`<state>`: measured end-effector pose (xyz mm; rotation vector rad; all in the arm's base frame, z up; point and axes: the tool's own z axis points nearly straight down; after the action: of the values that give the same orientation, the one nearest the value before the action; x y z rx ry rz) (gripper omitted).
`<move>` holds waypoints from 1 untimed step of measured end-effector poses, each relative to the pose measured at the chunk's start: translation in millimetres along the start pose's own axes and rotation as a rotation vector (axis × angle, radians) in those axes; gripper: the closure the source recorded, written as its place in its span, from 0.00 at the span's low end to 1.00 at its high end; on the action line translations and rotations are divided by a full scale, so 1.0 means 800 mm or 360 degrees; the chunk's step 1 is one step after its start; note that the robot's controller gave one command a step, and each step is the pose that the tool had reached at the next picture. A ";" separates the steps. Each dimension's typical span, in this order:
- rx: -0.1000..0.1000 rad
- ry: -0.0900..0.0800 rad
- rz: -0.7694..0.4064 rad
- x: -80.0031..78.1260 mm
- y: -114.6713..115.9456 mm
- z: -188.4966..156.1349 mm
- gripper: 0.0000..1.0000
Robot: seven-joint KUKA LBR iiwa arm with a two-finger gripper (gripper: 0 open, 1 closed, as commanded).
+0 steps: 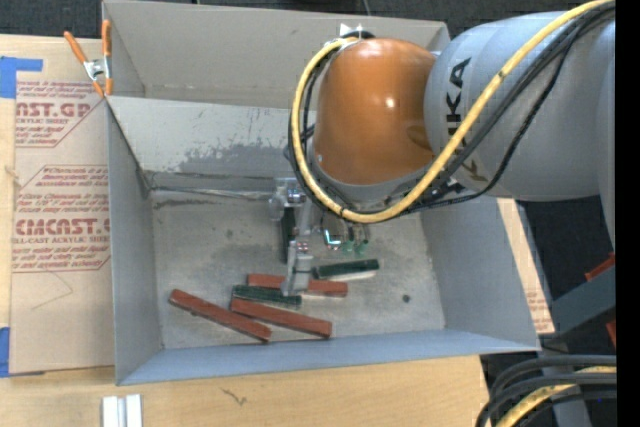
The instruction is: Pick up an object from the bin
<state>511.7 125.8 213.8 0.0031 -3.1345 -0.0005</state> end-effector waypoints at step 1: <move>-0.0002 -0.0013 0.0003 -0.002 -0.001 -0.005 0.00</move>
Offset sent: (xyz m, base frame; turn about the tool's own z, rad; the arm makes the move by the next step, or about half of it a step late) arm -0.0157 0.0147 -0.0617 -0.0787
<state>513.5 125.0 218.1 0.0005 -3.1425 -0.0023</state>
